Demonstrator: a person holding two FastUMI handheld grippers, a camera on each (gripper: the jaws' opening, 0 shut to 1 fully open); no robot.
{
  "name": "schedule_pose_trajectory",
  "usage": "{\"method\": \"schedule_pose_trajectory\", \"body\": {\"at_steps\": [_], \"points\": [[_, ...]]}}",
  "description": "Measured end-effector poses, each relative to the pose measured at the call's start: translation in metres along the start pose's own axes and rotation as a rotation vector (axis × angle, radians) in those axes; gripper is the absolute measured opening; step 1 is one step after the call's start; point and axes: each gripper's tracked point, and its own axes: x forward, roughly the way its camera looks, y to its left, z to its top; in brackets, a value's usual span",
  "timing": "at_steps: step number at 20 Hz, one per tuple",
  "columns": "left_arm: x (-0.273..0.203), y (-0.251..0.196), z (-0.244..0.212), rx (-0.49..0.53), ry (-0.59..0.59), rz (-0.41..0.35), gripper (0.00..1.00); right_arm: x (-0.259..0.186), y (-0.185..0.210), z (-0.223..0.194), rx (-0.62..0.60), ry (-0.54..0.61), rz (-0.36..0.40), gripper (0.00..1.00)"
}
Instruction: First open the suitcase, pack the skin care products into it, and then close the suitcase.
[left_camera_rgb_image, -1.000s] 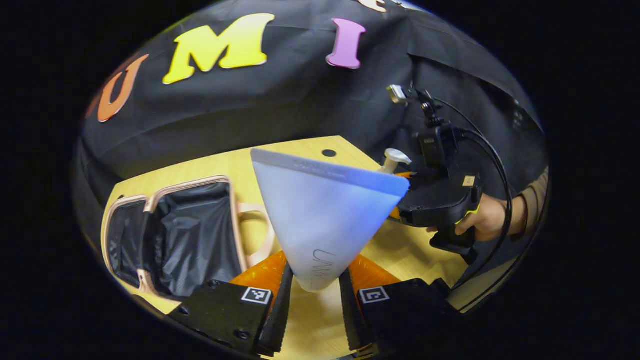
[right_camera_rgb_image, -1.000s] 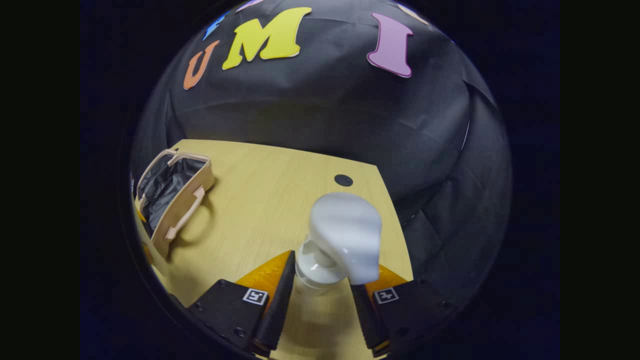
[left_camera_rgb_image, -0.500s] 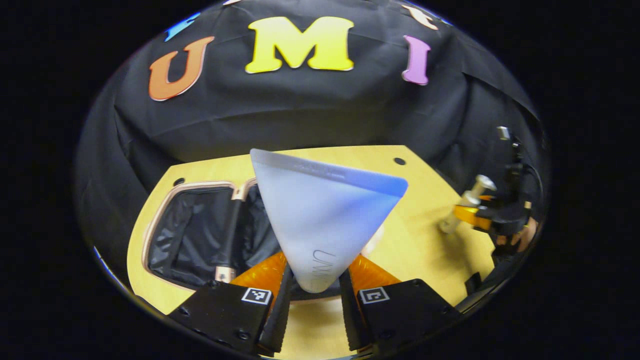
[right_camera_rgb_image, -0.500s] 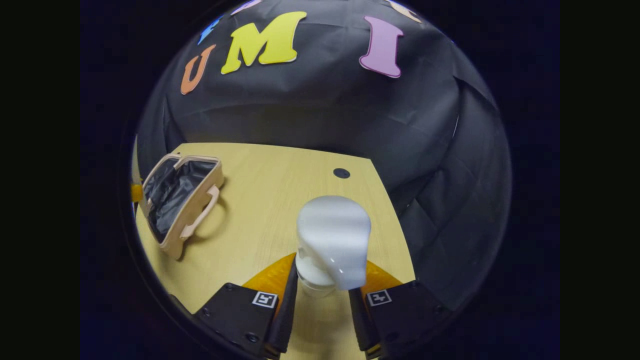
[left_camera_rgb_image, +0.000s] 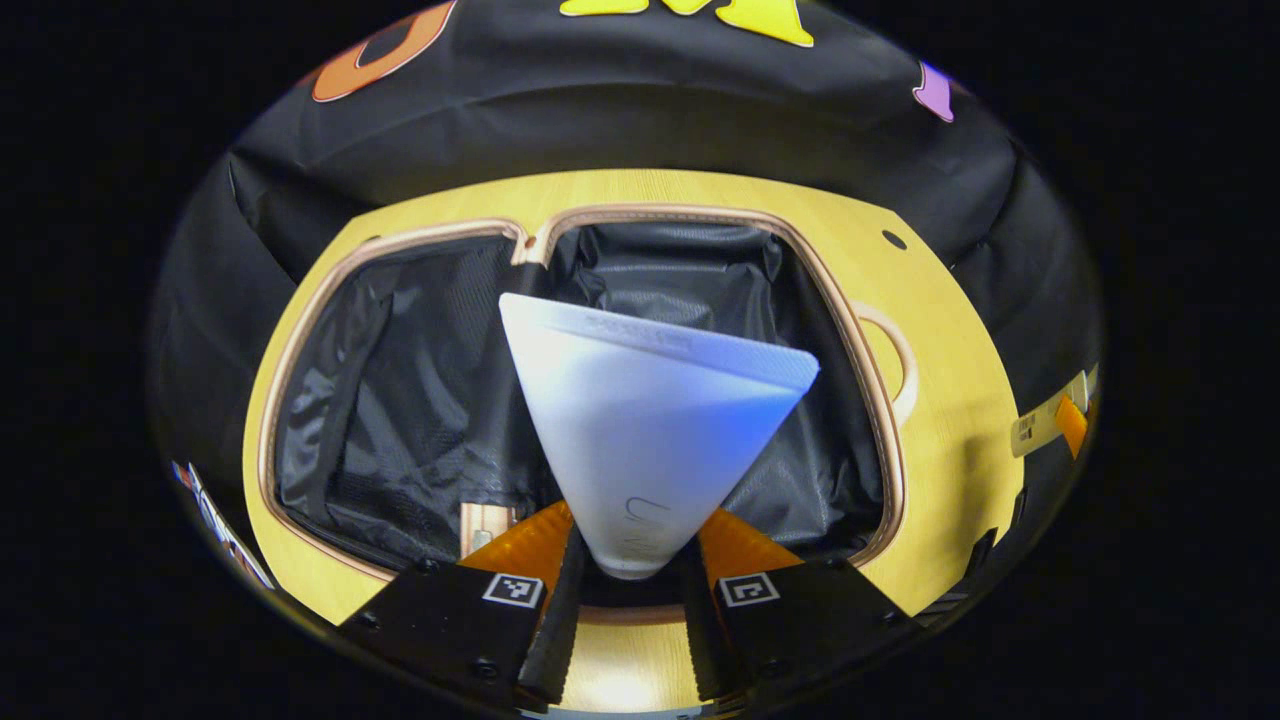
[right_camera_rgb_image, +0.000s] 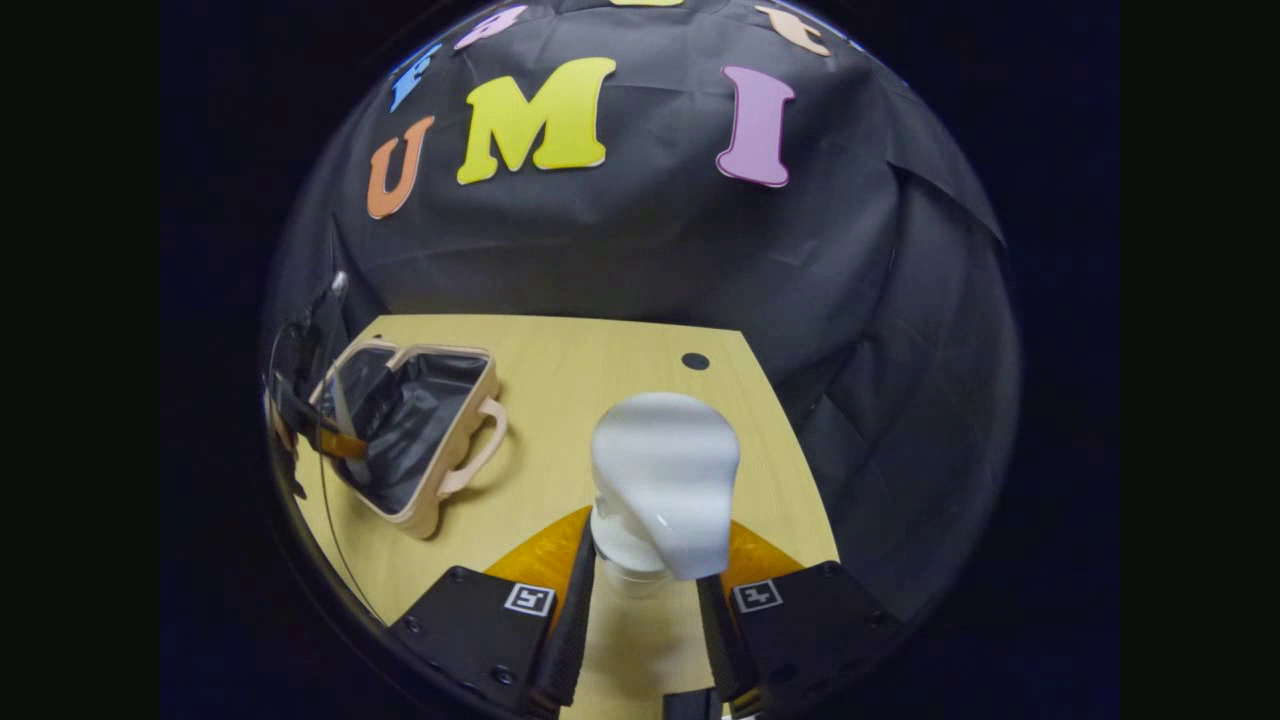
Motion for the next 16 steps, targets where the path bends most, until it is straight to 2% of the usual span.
{"method": "schedule_pose_trajectory", "body": {"at_steps": [9,16], "points": [[0.017,0.003,0.008,0.009,0.025,0.005,0.5,-0.023,0.007,-0.005,0.018,-0.004,-0.033,0.47],[0.045,0.006,0.002,-0.055,0.061,0.007,0.47,-0.033,0.019,0.005,-0.004,-0.006,-0.037,0.47]]}}
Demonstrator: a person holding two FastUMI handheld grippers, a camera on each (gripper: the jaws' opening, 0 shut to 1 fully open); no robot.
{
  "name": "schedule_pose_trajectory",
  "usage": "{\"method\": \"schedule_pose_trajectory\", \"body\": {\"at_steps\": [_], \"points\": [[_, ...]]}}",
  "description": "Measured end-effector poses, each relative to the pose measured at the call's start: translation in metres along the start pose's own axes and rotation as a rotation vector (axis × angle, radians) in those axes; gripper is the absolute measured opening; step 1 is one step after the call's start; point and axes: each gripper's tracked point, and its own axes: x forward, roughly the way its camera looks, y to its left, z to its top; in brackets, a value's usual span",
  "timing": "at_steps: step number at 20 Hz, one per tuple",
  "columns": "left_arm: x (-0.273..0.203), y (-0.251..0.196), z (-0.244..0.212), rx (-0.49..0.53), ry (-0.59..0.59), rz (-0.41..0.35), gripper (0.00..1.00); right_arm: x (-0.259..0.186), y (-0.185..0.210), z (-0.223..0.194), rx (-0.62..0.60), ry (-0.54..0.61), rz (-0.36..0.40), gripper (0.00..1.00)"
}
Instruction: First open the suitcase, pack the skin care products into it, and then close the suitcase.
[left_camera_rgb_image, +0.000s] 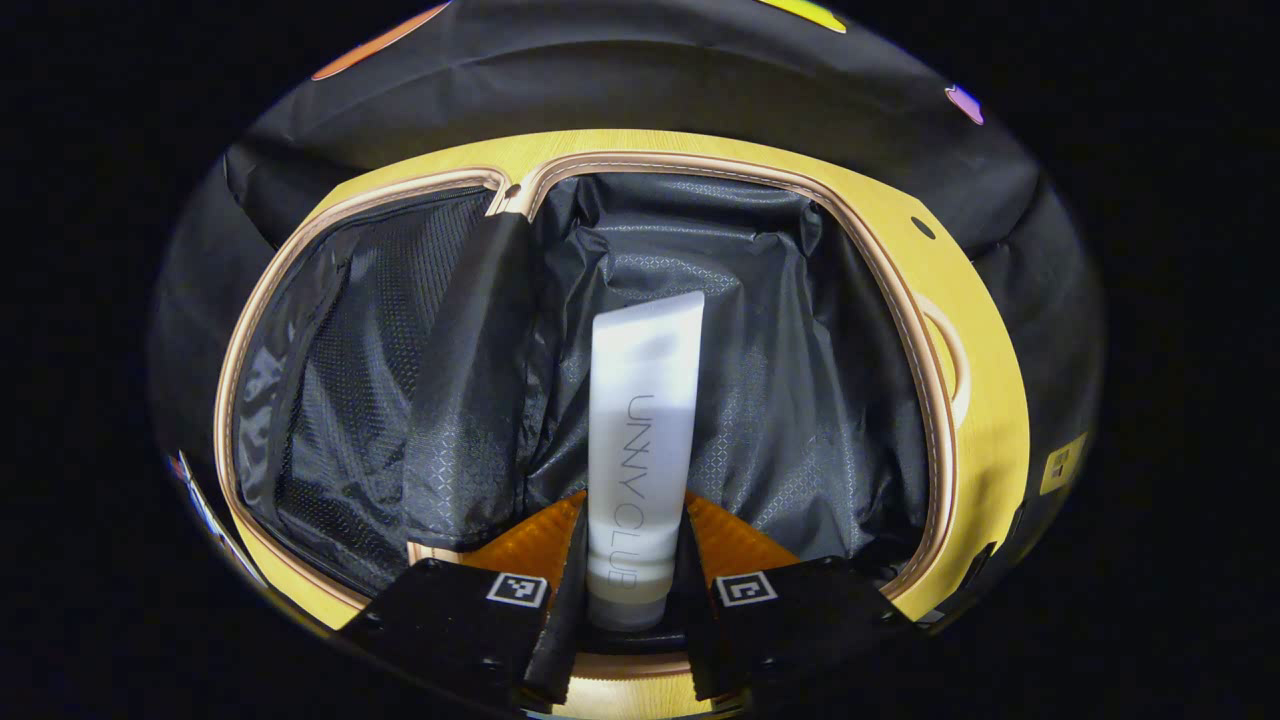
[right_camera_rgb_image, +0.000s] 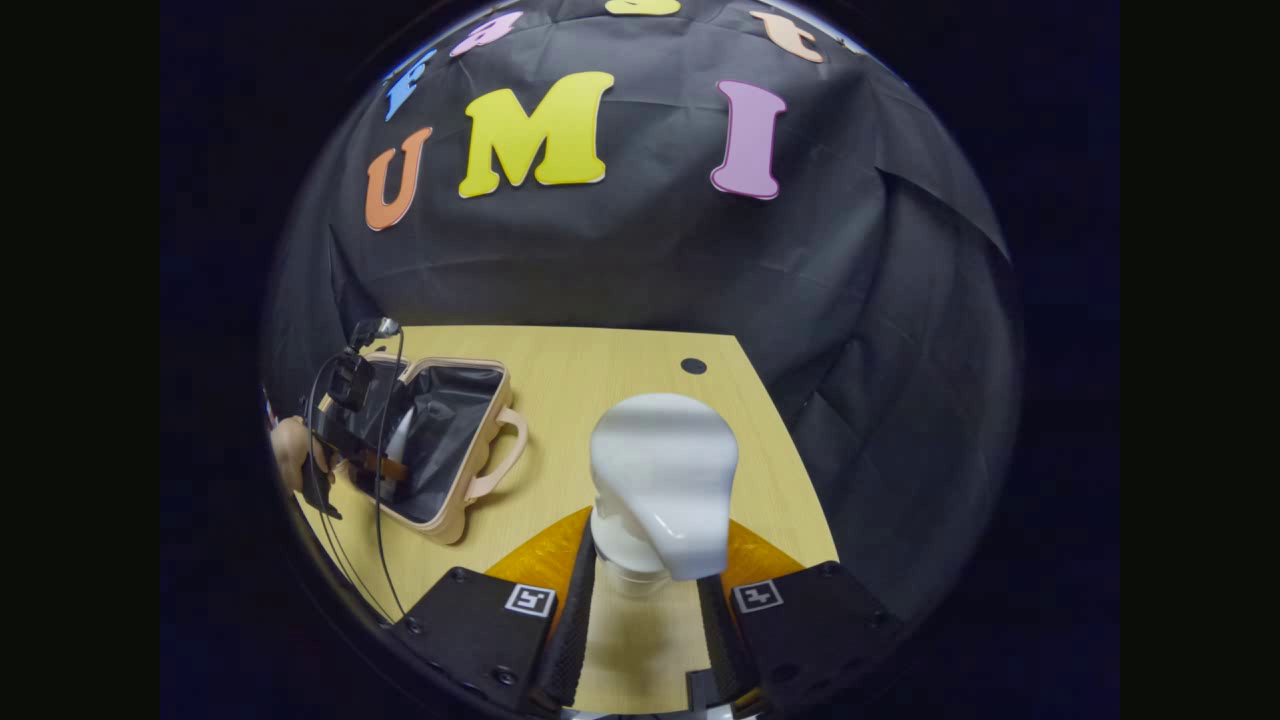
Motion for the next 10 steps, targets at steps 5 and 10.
{"method": "schedule_pose_trajectory", "body": {"at_steps": [5,10], "points": [[0.008,0.003,0.001,-0.001,0.002,0.018,0.47,0.001,0.037,0.027,-0.035,-0.023,0.071,0.45],[-0.008,-0.016,0.005,-0.012,-0.05,-0.067,0.7,0.018,0.089,0.07,-0.064,-0.059,0.151,0.47]]}}
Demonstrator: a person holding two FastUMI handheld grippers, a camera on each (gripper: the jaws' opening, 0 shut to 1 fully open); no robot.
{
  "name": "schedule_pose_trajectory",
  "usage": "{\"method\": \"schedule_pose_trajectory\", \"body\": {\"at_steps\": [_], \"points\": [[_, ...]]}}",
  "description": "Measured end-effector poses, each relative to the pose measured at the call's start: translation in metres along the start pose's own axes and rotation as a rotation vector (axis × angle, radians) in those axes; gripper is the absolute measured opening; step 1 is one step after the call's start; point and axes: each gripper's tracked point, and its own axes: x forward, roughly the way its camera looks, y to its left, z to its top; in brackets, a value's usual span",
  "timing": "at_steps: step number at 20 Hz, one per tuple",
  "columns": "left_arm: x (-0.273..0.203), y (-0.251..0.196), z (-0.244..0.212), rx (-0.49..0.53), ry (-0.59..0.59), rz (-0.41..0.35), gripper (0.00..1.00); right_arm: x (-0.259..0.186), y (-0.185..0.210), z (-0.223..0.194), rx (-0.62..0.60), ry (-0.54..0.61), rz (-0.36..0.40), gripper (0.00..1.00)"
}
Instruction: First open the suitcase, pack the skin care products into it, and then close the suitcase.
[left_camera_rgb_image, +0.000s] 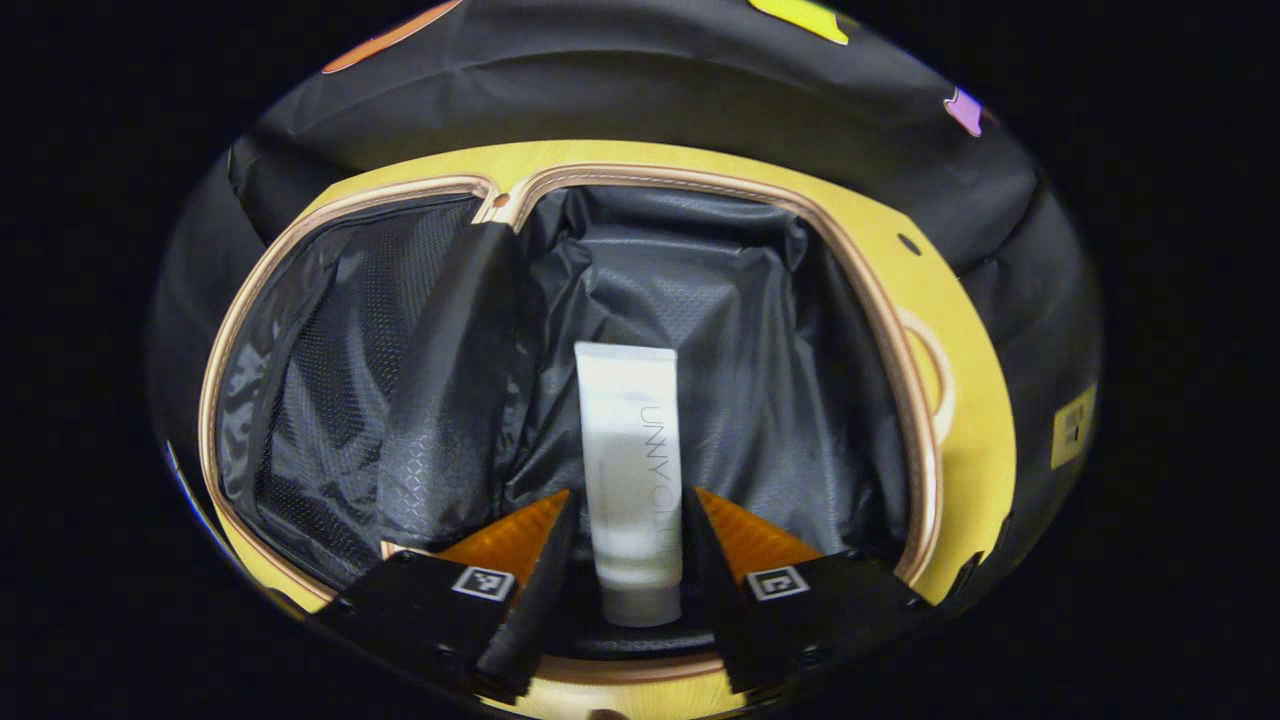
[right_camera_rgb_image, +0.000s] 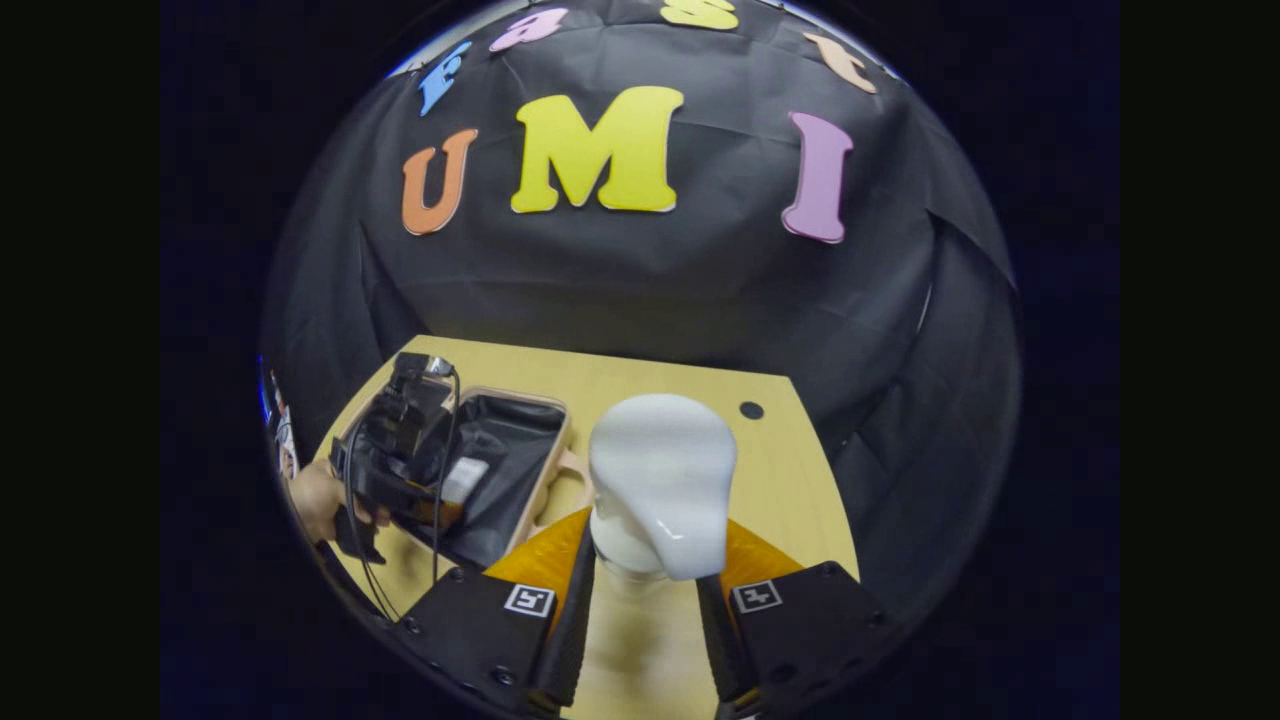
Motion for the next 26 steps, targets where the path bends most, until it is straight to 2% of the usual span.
{"method": "schedule_pose_trajectory", "body": {"at_steps": [2,3,4,5,7,9,12,14,16,20,21,22,26], "points": [[-0.017,0.001,0.007,0.009,-0.053,0.008,0.96,0.013,0.02,0.018,-0.015,-0.014,0.034,0.47],[-0.03,0.003,0.01,0.015,-0.089,0.019,0.97,0.02,0.031,0.025,-0.018,-0.016,0.056,0.45],[-0.044,0.006,0.014,0.017,-0.138,0.03,1.0,0.028,0.042,0.032,-0.017,-0.015,0.079,0.48],[-0.06,0.009,0.019,0.016,-0.193,0.033,0.97,0.035,0.055,0.036,-0.015,-0.008,0.106,0.47],[-0.093,0.017,0.029,0.023,-0.319,0.043,0.97,0.05,0.086,0.035,-0.006,0.021,0.172,0.47],[-0.124,0.02,0.037,0.043,-0.422,0.039,0.97,0.066,0.112,0.028,0.019,0.056,0.198,0.47],[-0.176,0.02,0.048,0.083,-0.597,0.073,0.96,0.09,0.149,-0.001,0.003,0.136,0.212,0.45],[-0.228,0.032,0.063,0.126,-0.732,0.124,0.96,0.097,0.174,-0.029,-0.034,0.203,0.243,0.47],[-0.267,0.035,0.067,0.155,-0.838,0.149,0.96,0.103,0.191,-0.061,-0.063,0.28,0.242,0.47],[-0.299,0.035,0.073,0.11,-0.914,0.115,0.96,0.109,0.2,-0.096,-0.035,0.428,0.232,0.47],[-0.305,0.038,0.075,0.091,-0.937,0.113,1.0,0.115,0.203,-0.09,-0.02,0.409,0.227,0.48],[-0.312,0.04,0.078,0.07,-0.961,0.101,0.97,0.119,0.206,-0.091,-0.02,0.428,0.225,0.46],[-0.349,0.045,0.094,0.007,-1.061,0.067,0.97,0.152,0.211,-0.084,0.055,0.463,0.192,0.47]]}}
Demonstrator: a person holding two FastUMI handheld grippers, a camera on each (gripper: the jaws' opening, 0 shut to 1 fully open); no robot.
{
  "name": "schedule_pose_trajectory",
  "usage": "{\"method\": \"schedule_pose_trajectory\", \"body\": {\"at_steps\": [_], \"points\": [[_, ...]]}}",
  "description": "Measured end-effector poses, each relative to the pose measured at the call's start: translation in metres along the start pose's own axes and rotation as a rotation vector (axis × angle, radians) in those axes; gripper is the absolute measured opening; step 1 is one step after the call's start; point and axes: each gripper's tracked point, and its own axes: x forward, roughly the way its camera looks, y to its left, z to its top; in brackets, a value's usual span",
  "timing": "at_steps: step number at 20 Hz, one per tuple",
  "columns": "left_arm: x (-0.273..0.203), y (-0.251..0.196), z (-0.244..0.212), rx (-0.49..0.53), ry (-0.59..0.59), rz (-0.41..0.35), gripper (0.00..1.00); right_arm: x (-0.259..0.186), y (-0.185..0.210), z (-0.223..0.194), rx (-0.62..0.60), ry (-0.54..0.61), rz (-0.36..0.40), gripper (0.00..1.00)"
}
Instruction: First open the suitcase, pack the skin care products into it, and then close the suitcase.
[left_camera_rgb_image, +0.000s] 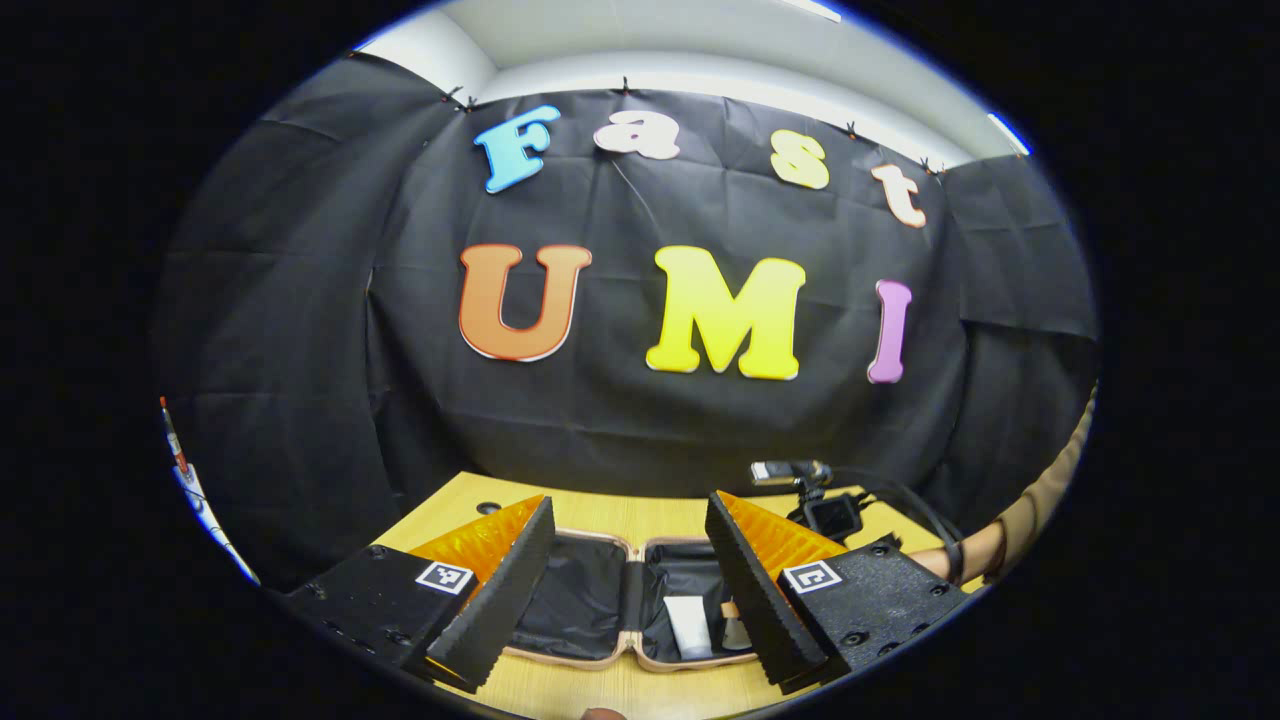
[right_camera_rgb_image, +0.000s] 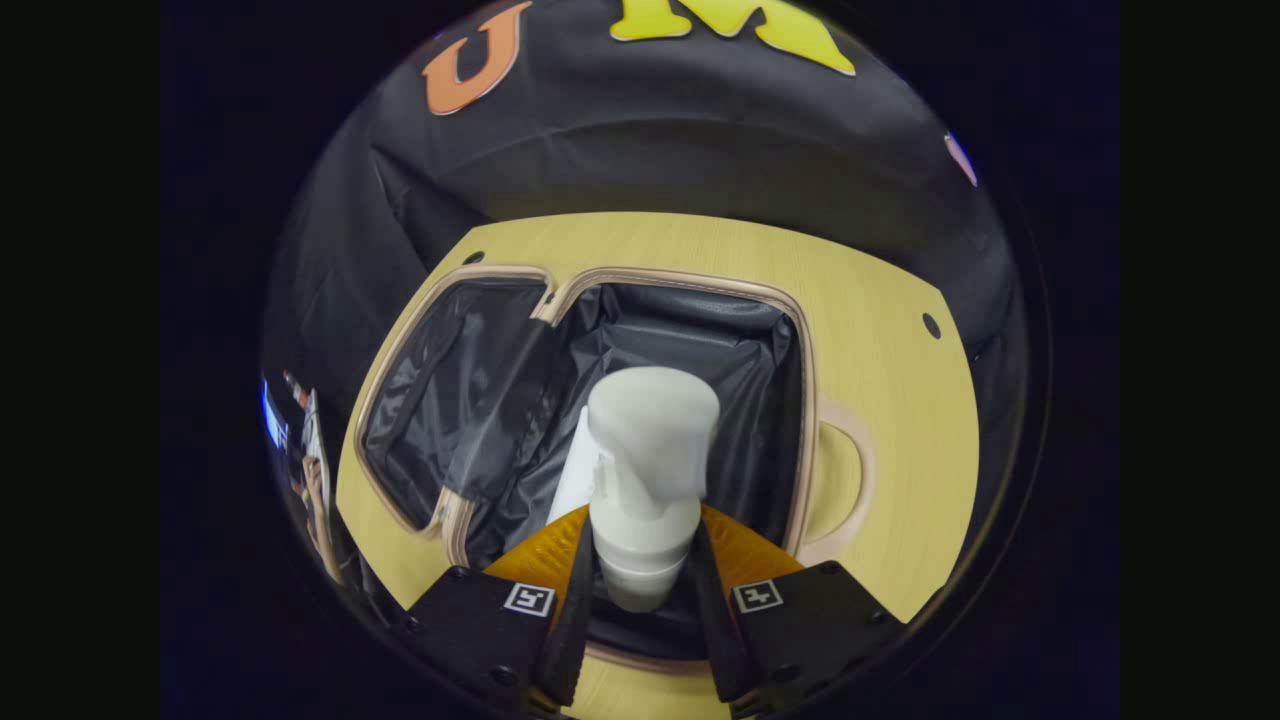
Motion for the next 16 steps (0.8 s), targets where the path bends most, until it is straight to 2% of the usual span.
{"method": "schedule_pose_trajectory", "body": {"at_steps": [1,2,3,4,5,6,9,10,13,16], "points": [[0.001,0.004,0.008,0.0,-0.023,0.009,1.0,0.01,-0.001,0.001,0.032,0.023,-0.009,0.47],[0.002,0.008,0.014,0.012,-0.031,0.018,0.87,0.019,-0.005,0.0,0.072,0.049,-0.019,0.47],[0.002,0.015,0.016,0.028,-0.035,0.038,0.96,0.028,-0.008,-0.002,0.116,0.074,-0.032,0.47],[0.003,0.021,0.021,0.045,-0.045,0.044,0.87,0.034,-0.012,-0.005,0.164,0.097,-0.05,0.47],[0.006,0.025,0.027,0.059,-0.061,0.052,0.97,0.039,-0.013,-0.009,0.202,0.116,-0.057,0.47],[0.01,0.029,0.029,0.067,-0.058,0.056,0.88,0.04,-0.014,-0.012,0.221,0.13,-0.058,0.47],[0.017,0.049,0.024,0.1,-0.039,0.092,0.88,0.045,-0.016,-0.019,0.214,0.153,-0.072,0.47],[0.019,0.058,0.021,0.106,-0.029,0.103,0.97,0.046,-0.017,-0.021,0.216,0.16,-0.082,0.47],[0.037,0.093,0.01,0.077,0.014,0.158,0.97,0.049,-0.018,-0.03,0.246,0.195,-0.095,0.49],[0.048,0.143,-0.007,0.034,0.06,0.233,0.97,0.049,-0.018,-0.024,0.27,0.175,-0.088,0.53]]}}
